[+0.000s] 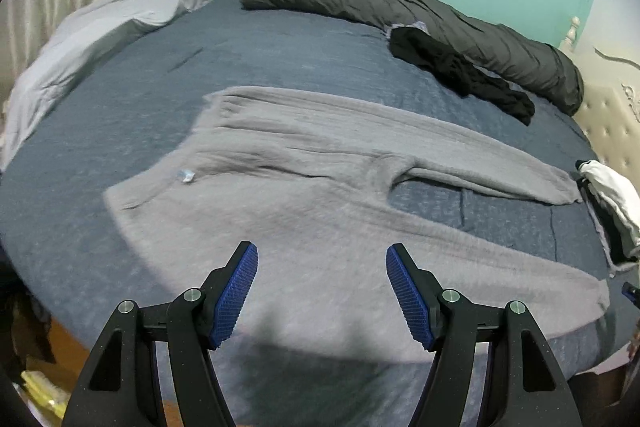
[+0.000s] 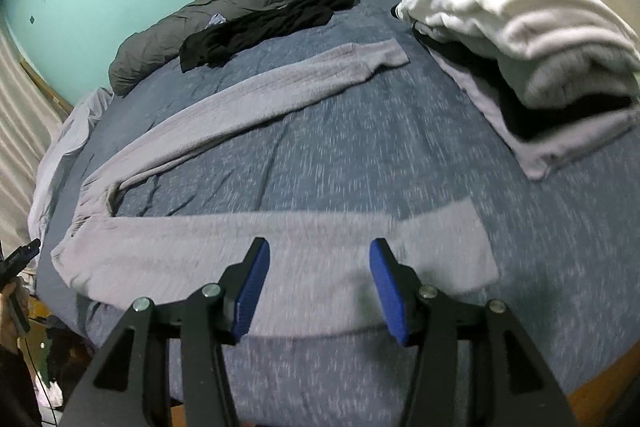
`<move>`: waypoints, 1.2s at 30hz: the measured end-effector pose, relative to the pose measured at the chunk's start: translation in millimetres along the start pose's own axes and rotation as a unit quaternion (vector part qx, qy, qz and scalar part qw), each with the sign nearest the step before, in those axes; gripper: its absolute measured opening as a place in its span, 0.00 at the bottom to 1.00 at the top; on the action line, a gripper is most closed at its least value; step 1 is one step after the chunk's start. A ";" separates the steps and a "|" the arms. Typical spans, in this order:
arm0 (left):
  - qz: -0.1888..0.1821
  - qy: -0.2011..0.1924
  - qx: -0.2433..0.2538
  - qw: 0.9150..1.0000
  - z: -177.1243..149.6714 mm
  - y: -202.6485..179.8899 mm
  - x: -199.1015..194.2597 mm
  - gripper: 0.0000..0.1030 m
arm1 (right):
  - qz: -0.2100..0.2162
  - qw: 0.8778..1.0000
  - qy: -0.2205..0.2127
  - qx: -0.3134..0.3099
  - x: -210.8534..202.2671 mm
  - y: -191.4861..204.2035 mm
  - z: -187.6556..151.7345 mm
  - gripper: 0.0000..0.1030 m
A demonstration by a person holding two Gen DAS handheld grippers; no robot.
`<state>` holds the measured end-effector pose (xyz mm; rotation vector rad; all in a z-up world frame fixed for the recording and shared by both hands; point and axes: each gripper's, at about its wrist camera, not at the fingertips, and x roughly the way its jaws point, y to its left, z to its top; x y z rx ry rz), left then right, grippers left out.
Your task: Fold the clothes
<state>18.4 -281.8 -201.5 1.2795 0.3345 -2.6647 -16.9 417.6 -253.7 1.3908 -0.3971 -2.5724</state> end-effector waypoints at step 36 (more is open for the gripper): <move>0.002 0.076 -0.093 0.993 -48.1 109.2 51.5 0.69 | 0.015 0.996 0.084 0.032 15.7 26.0 -49.1 0.62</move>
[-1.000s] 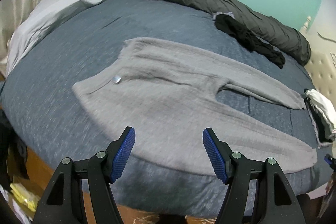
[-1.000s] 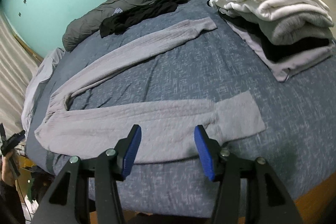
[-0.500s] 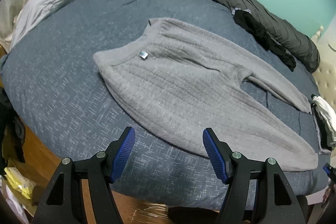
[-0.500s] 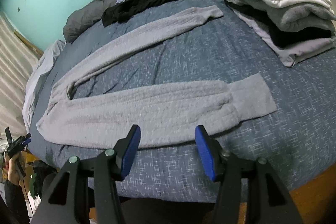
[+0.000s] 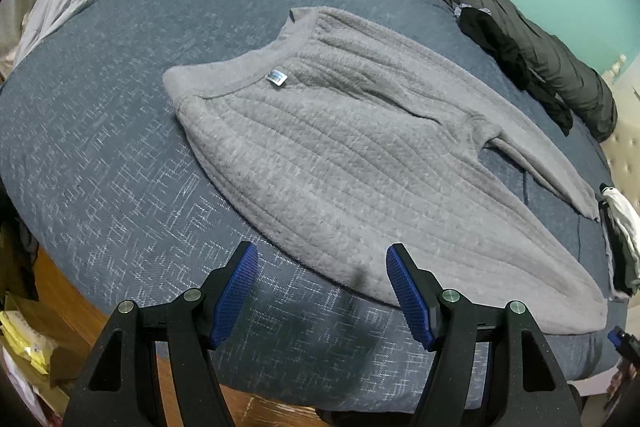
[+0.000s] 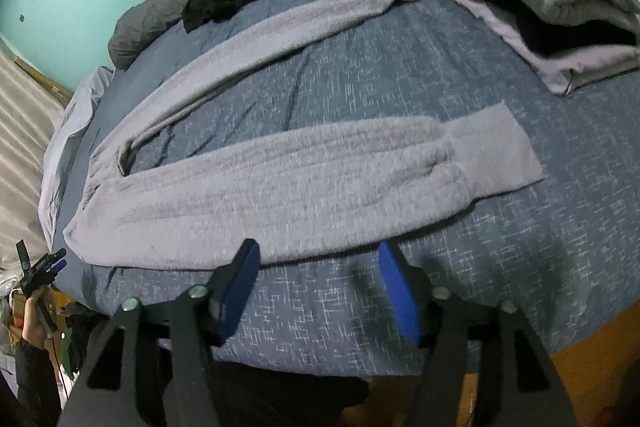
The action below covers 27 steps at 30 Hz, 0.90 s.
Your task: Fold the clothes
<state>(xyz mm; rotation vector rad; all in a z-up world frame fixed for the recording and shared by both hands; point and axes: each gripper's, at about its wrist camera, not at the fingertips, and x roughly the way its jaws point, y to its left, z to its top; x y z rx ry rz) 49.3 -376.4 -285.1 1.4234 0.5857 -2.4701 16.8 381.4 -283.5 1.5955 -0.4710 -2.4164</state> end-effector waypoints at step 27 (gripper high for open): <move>0.016 0.021 -0.056 0.998 20.1 33.8 56.4 0.55 | 0.011 0.996 0.038 0.083 61.1 -25.5 13.0 0.62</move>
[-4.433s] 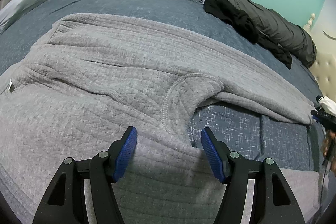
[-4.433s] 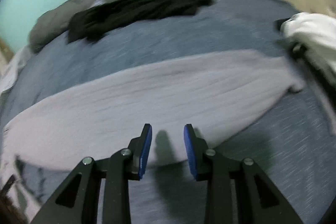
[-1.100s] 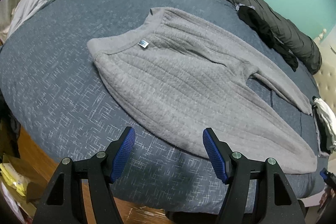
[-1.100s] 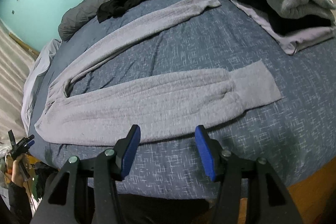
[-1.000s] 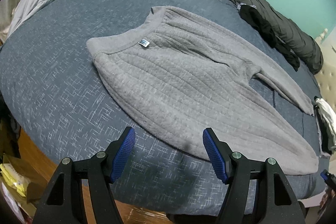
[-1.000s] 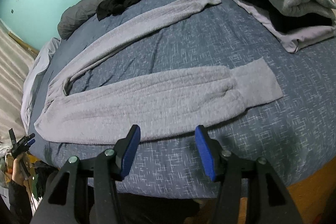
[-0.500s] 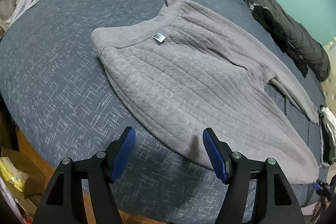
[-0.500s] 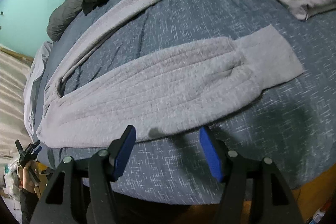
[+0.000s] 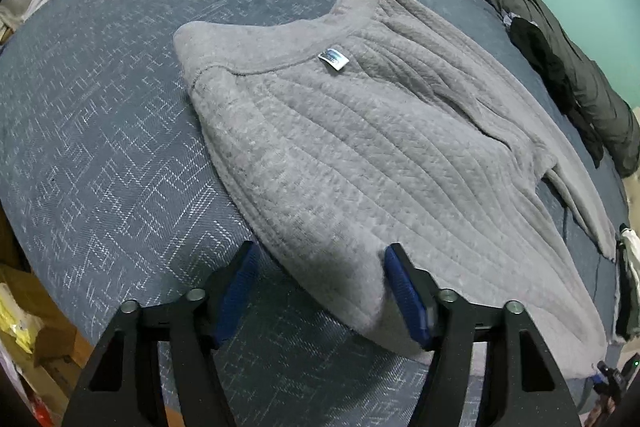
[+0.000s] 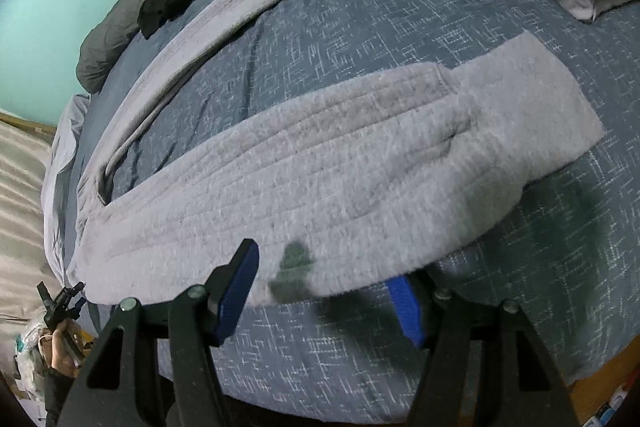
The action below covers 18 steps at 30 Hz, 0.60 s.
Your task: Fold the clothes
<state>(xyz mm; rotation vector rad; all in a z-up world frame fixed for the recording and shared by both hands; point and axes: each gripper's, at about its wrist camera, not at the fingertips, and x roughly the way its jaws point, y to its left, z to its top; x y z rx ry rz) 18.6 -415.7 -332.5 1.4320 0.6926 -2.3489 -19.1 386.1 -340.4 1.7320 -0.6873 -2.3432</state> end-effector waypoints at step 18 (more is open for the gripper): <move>-0.020 -0.053 0.043 0.997 46.3 -36.4 -46.6 0.05 | 0.019 0.997 -0.057 -0.056 -34.0 30.3 25.5 0.04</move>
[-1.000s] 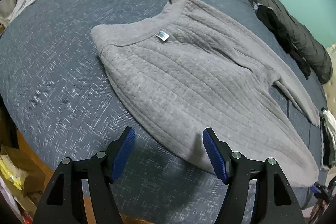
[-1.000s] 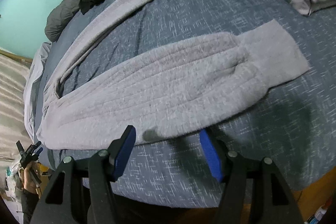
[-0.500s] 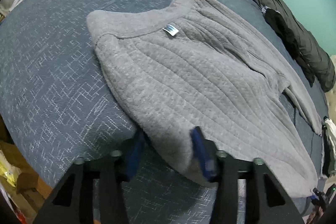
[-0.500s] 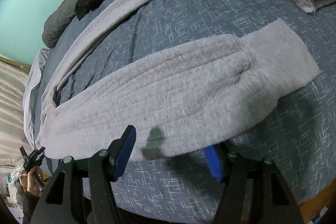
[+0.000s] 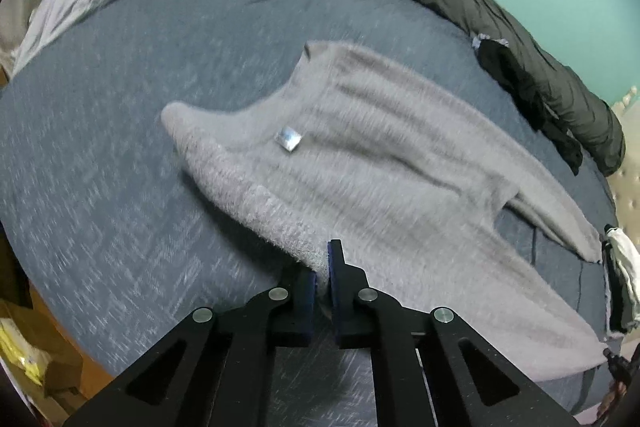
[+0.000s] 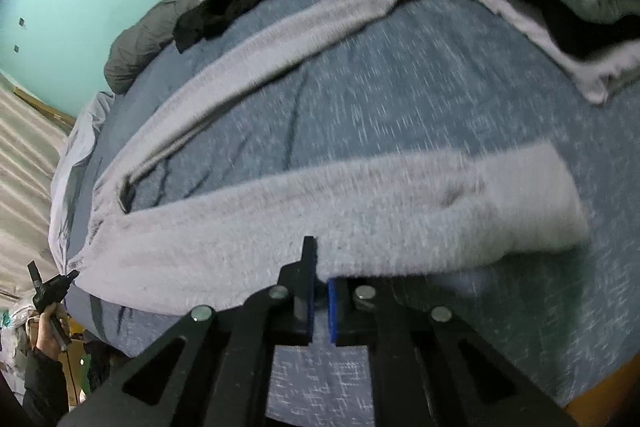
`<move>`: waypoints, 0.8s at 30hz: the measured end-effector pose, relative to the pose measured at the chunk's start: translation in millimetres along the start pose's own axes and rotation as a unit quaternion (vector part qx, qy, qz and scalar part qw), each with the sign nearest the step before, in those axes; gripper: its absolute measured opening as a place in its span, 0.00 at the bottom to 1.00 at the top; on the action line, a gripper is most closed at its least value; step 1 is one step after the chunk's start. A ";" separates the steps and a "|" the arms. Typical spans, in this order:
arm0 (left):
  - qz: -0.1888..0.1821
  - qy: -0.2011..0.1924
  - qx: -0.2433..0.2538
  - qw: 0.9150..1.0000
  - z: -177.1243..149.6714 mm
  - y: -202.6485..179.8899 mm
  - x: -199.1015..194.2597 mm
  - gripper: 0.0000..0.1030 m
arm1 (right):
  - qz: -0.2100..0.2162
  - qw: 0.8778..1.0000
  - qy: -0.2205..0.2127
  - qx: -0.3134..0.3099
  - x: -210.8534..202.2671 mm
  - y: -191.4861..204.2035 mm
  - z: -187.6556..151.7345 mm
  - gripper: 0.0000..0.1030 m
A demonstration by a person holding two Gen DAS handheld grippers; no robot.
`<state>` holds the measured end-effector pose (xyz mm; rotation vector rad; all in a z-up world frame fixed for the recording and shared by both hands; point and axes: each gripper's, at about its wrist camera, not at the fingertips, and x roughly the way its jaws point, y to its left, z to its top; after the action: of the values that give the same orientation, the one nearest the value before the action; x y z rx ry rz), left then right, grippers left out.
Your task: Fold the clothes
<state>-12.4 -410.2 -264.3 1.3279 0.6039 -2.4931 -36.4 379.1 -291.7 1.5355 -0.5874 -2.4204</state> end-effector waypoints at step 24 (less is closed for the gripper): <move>-0.015 -0.049 0.012 0.999 158.0 -105.2 20.9 0.04 | -0.020 0.999 -0.027 -0.010 3.1 50.4 182.8 0.03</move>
<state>-181.7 -392.2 -177.8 1.2035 0.5777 -2.5791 -204.1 372.2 -203.2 1.4937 -0.5456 -2.4970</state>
